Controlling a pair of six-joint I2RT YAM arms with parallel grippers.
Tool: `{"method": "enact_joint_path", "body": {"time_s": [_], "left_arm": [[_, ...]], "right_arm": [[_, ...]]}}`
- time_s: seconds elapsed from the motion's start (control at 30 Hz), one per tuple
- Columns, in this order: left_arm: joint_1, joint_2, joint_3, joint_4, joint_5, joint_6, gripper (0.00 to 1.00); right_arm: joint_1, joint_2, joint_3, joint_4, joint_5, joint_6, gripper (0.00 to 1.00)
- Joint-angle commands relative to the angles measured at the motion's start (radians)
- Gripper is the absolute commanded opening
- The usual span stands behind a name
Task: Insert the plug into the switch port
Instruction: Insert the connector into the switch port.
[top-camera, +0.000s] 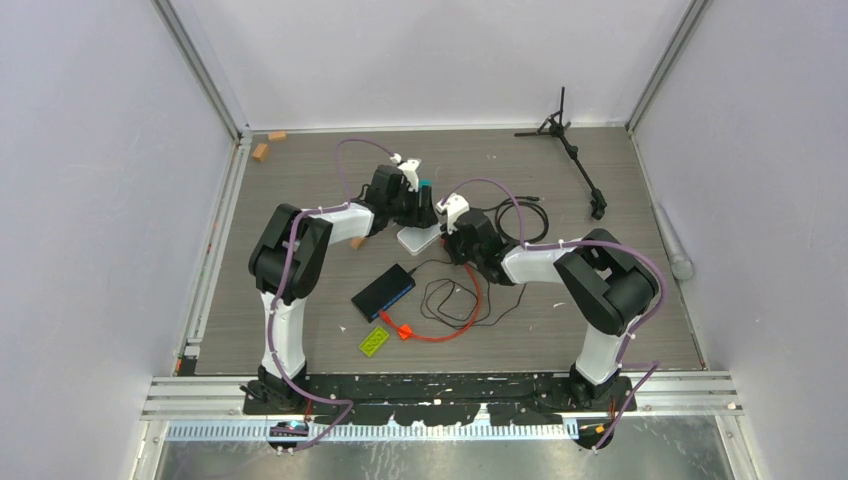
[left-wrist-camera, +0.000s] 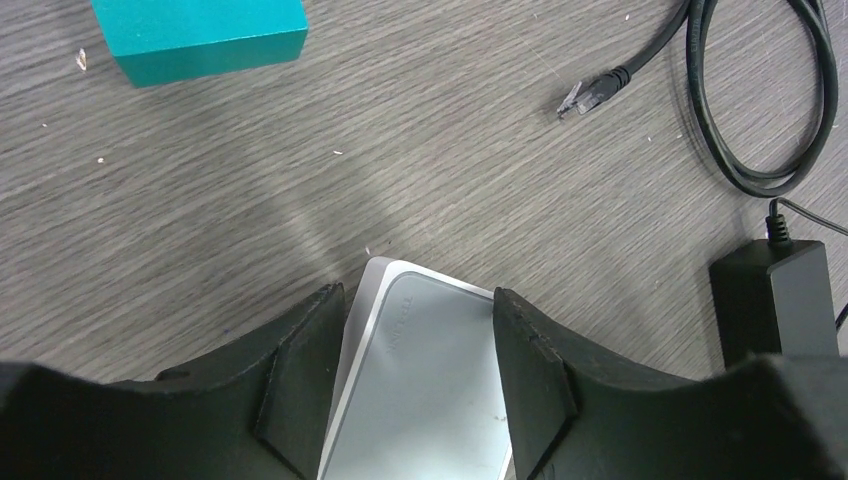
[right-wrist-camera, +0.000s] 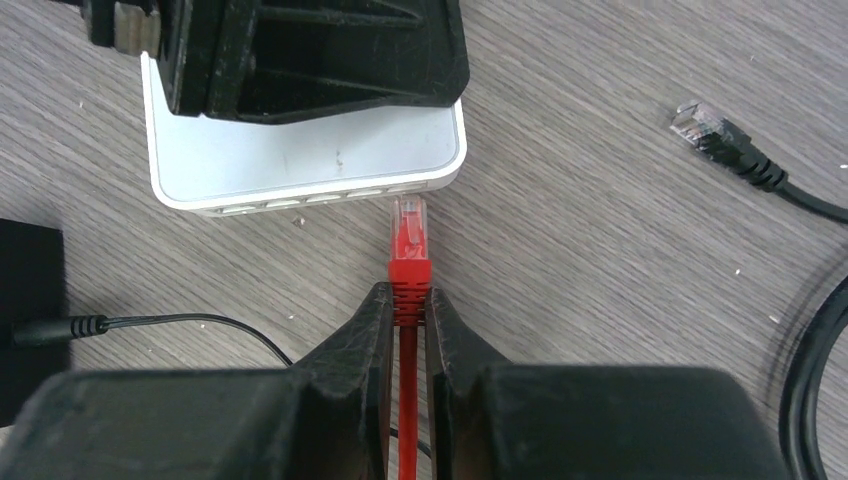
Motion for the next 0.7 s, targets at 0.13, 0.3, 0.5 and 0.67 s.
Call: {"method": "enact_joint_path", "body": {"time_s": [0.13, 0.3, 0.5, 0.67], "left_arm": [[-0.003, 0.035, 0.012, -0.077, 0.015, 0.008, 0.55], [-0.003, 0.036, 0.011, -0.076, 0.019, 0.008, 0.53], [-0.003, 0.038, 0.013, -0.077, 0.023, 0.011, 0.49], [-0.002, 0.039, 0.016, -0.077, 0.033, 0.013, 0.46]], "right_arm": [[-0.006, 0.008, 0.068, 0.009, -0.012, -0.045, 0.01], [-0.008, 0.02, 0.082, 0.005, -0.016, -0.048, 0.01], [-0.009, 0.038, 0.09, 0.008, -0.016, -0.048, 0.0], [-0.01, 0.023, 0.087, 0.015, -0.008, -0.058, 0.0]]}}
